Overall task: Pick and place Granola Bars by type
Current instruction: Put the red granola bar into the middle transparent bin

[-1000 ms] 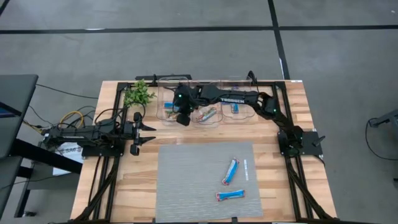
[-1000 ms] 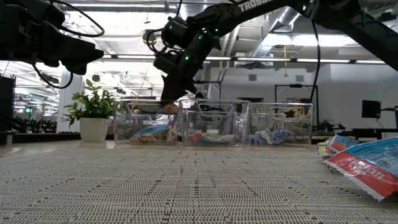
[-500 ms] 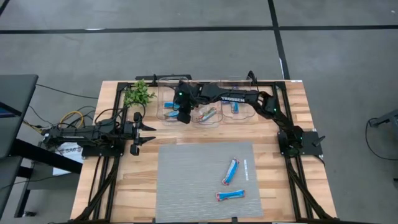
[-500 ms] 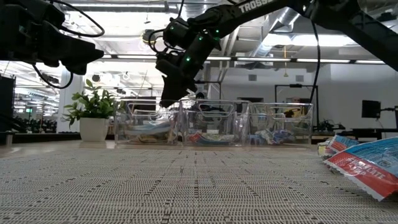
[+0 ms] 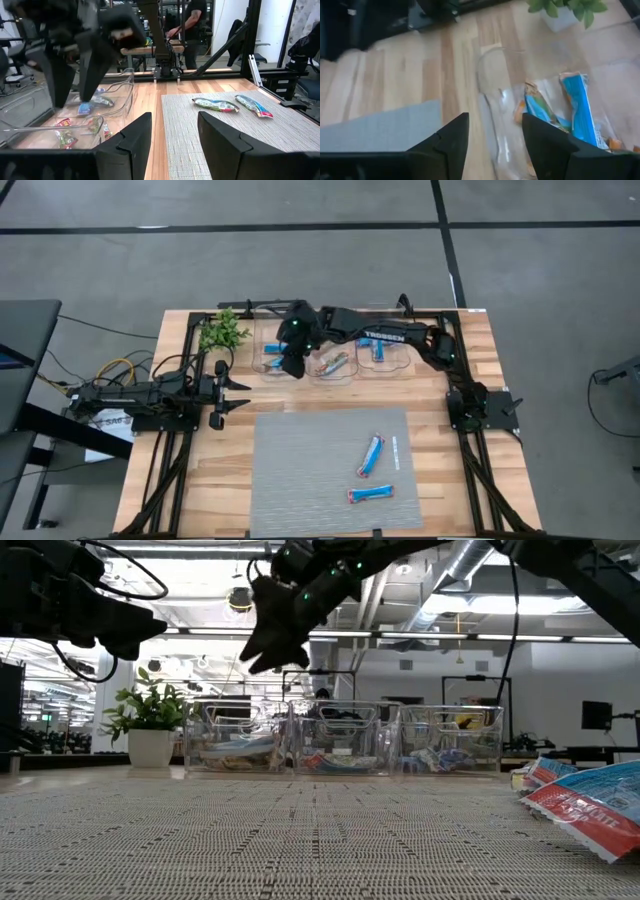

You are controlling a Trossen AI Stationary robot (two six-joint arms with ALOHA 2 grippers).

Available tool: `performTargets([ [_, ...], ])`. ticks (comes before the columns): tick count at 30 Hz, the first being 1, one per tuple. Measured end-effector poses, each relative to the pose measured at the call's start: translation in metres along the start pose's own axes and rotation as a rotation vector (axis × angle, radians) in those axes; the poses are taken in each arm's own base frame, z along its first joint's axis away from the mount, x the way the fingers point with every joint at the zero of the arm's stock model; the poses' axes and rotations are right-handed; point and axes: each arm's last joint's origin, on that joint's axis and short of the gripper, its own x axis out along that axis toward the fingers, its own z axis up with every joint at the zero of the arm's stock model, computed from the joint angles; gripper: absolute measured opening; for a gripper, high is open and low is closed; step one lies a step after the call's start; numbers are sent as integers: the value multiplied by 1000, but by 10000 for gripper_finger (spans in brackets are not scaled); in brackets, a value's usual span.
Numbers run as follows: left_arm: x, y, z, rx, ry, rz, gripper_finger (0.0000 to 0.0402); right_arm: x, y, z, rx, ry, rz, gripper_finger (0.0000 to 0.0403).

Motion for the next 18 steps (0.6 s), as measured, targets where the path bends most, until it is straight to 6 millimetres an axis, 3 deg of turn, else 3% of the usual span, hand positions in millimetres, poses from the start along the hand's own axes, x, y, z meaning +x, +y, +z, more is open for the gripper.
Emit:
performTargets([
  [7, 0, 0, 0, 0, 0, 0, 155, -25, 19, 5, -42, -3, 23, 175],
  [13, 0, 0, 0, 0, 0, 0, 155, -40, 36, -15, -62, 34, 41, 170],
  [18, 0, 0, 0, 0, -1, 0, 155, -53, 54, -48, -101, 82, 61, 168],
])
